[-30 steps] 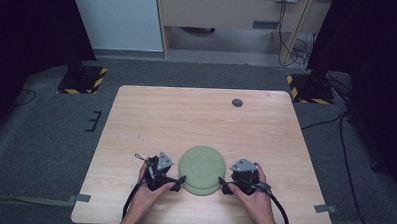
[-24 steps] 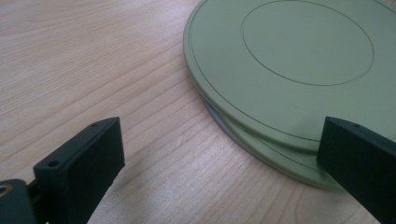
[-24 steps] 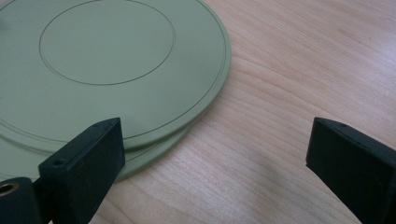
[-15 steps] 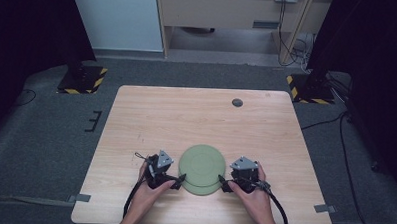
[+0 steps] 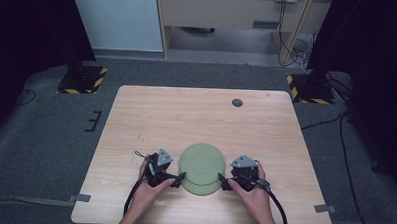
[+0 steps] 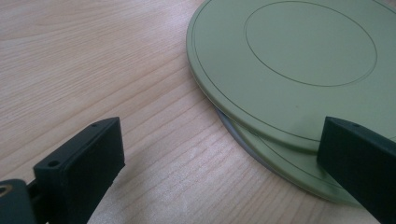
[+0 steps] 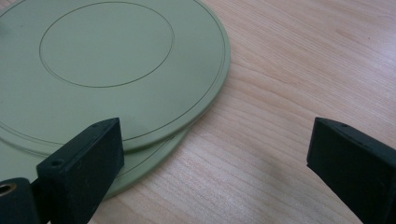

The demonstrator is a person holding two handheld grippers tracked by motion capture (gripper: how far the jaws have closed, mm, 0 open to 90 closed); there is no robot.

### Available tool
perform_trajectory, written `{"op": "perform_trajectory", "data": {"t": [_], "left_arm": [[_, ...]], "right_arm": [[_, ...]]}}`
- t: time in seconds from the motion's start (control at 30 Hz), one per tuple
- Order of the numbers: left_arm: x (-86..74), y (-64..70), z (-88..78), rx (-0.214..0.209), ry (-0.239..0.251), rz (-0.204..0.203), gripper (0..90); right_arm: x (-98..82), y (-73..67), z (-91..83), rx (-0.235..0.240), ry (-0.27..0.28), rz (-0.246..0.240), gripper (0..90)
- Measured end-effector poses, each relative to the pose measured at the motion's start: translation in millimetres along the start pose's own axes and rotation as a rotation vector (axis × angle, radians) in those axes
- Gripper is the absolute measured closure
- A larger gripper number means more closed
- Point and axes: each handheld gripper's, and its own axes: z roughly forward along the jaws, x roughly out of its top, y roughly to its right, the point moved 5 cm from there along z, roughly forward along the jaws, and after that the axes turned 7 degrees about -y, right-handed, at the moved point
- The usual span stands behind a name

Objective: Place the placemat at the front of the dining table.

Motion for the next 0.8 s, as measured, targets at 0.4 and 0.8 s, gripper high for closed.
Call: {"op": "perform_trajectory", "data": {"t": [0.4, 0.8], "left_arm": [[0.8, -1.3, 0.9, 0.004, 0.001, -0.007, 0.0], [1.4, -2.3, 1.5, 0.009, 0.005, -0.011, 0.1]], "right_arm": [[1.7, 1.5, 2.0, -0.004, 0.003, 0.010, 3.7], [3.1, 2.6, 3.7, -0.012, 0.008, 0.013, 3.7]]}}
